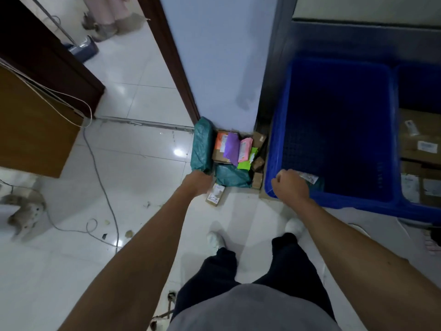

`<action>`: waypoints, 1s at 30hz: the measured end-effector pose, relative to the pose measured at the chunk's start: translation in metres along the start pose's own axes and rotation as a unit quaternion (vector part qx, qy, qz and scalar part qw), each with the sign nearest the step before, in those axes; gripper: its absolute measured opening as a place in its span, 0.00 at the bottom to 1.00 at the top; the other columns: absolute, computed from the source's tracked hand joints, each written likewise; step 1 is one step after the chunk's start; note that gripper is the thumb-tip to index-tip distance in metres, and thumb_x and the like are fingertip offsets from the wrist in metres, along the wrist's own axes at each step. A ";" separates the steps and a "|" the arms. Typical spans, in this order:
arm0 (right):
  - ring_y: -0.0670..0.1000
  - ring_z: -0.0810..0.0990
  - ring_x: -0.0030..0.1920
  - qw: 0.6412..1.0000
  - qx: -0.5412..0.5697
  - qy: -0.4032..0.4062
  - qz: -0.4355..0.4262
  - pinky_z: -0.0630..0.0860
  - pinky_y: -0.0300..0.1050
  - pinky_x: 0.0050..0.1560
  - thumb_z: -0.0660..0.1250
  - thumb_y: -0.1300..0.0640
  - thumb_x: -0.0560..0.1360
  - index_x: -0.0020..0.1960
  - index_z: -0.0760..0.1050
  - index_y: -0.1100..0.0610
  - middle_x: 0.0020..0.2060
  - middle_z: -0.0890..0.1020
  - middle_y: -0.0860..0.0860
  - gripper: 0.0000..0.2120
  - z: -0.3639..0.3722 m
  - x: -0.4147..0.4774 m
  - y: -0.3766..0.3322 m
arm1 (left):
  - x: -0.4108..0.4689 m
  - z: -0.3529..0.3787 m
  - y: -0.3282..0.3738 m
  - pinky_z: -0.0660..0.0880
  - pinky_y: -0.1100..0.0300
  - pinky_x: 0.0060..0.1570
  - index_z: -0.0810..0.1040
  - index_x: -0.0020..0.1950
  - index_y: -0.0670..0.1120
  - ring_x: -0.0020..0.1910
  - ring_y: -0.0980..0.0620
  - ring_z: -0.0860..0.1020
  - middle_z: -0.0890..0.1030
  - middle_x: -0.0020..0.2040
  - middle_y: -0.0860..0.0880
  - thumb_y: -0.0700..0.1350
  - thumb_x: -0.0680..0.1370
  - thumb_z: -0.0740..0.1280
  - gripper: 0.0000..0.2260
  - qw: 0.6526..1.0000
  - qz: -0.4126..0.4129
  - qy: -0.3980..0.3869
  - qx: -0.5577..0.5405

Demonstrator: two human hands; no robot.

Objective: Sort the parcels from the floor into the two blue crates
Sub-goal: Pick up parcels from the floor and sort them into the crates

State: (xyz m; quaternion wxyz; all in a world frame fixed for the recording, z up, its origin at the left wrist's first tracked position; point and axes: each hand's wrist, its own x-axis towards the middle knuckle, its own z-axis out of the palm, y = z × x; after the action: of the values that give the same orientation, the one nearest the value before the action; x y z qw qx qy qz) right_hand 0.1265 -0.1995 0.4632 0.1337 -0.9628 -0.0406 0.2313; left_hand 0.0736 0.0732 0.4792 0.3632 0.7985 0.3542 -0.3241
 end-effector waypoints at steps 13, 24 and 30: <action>0.59 0.79 0.48 0.994 0.015 -0.107 0.027 0.75 0.50 0.49 0.59 0.52 0.80 0.48 0.78 0.60 0.49 0.81 0.58 0.14 0.072 0.025 -0.041 | 0.061 0.007 -0.031 0.78 0.48 0.59 0.79 0.61 0.39 0.58 0.41 0.81 0.81 0.60 0.41 0.42 0.81 0.59 0.14 0.992 0.020 -0.074 0.102; 0.57 0.78 0.57 0.939 0.079 -0.310 0.123 0.75 0.46 0.54 0.57 0.46 0.80 0.62 0.74 0.60 0.59 0.78 0.57 0.20 0.169 0.113 -0.047 | 0.174 0.058 -0.059 0.79 0.52 0.56 0.83 0.54 0.44 0.54 0.43 0.83 0.85 0.52 0.44 0.46 0.81 0.63 0.11 0.992 -0.045 -0.107 0.042; 0.58 0.79 0.57 0.926 0.093 -0.337 0.141 0.73 0.44 0.50 0.55 0.57 0.81 0.60 0.76 0.60 0.58 0.80 0.57 0.14 0.285 0.178 -0.053 | 0.298 0.109 -0.104 0.75 0.53 0.62 0.78 0.66 0.43 0.63 0.41 0.78 0.81 0.63 0.42 0.48 0.83 0.60 0.16 0.980 -0.027 -0.129 0.149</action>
State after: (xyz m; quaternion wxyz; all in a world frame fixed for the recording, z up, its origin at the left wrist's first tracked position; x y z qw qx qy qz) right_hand 0.1542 -0.0556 0.1563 0.1675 -0.8072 0.0743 0.5611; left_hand 0.1223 0.1341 0.1546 0.2735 0.7854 0.2739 -0.4830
